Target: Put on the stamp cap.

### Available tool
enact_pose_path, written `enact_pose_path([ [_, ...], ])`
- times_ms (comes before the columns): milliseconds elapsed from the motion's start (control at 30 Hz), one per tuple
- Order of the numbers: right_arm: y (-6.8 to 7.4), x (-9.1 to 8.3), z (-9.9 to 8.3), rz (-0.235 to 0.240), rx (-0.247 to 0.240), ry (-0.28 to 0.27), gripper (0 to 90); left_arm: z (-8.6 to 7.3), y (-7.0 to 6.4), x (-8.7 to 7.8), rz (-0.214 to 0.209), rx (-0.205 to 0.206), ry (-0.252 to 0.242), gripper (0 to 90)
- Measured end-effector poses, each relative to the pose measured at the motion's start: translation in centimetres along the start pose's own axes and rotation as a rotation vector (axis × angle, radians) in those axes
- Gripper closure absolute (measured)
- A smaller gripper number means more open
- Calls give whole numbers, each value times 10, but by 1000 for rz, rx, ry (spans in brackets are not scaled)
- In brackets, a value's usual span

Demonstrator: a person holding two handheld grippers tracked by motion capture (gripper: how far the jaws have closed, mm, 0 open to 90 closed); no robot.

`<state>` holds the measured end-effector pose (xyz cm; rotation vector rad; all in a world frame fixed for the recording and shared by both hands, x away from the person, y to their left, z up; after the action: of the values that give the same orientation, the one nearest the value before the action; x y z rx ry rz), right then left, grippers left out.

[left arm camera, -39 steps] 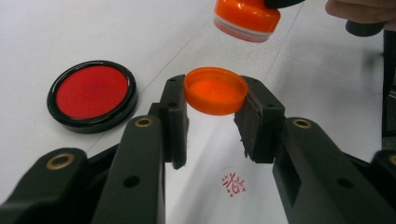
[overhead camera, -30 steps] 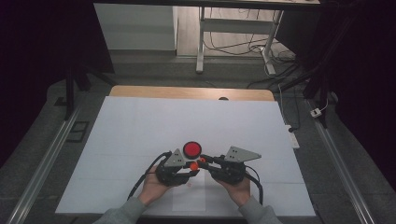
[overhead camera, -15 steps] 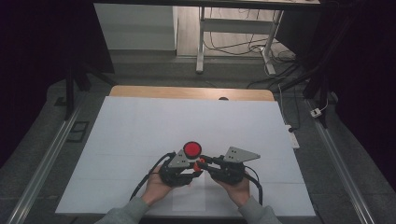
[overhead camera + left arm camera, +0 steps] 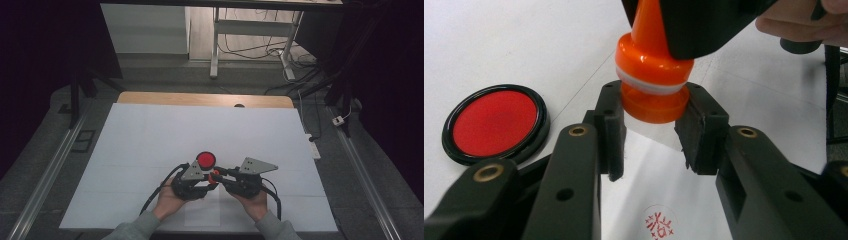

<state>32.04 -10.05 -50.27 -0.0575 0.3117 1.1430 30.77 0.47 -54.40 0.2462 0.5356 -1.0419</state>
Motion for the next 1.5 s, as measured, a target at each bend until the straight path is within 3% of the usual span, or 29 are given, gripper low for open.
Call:
enact_pose_path([
  [667, 1, 1, -2, 5, -3, 9, 721, 3, 1, -4, 18, 9, -20, 648],
  [900, 1, 2, -3, 6, 12, 9, 723, 3, -1, -5, 52, 47, -11, 653],
  [1233, 1, 1, -5, 9, 27, 0, 726, 3, -3, -5, 71, 64, -5, 654],
  [1500, 2, 0, -6, 13, 42, -17, 729, 4, -4, -6, 66, 52, -11, 654],
])
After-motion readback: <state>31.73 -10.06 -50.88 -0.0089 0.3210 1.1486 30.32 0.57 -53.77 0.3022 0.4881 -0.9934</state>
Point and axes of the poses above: each handheld gripper's, and its own axes: x roughly forward along the jaws, z roughly out of its top, y roughly to its left, the point moved 7 cm from there along x, roughly forward along the jaws, and after that the axes turned 3 degrees about -y, right-handed, at the moved point
